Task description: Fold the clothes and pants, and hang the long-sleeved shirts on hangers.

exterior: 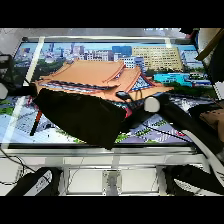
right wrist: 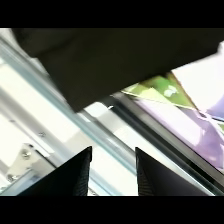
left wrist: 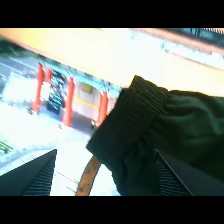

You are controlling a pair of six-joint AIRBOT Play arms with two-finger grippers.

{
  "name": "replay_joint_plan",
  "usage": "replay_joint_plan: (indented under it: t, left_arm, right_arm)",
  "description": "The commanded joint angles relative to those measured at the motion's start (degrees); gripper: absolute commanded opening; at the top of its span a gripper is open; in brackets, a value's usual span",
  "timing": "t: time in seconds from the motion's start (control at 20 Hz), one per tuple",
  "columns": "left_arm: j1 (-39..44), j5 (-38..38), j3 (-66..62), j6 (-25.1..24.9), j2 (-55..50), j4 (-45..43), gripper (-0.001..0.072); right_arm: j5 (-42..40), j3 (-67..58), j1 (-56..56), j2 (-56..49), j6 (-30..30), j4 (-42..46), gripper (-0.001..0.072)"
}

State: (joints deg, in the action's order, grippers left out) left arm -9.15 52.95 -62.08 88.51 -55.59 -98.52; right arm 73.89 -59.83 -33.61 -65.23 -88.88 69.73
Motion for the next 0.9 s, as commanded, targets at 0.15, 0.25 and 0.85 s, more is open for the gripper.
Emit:
replay_joint_plan:
  t: [0.15,0.25,0.85]
  left_arm:
    - [0.0,-1.4,0.1,4.5,7.9,-1.9,0.0696]
    - [0.0,-1.3,0.1,4.6,7.6,-1.8,0.0696]
    - [0.0,-1.3,0.1,4.6,7.5,-1.7,0.0696]
  right_arm:
    - [-35.9,30.8,9.7,19.5,-25.5,-4.8,0.068]
    - [-39.0,37.8,13.4,16.9,-11.6,-27.1,0.068]
    - [-32.0,35.1,15.7,-12.7,36.0,-77.0,0.07]
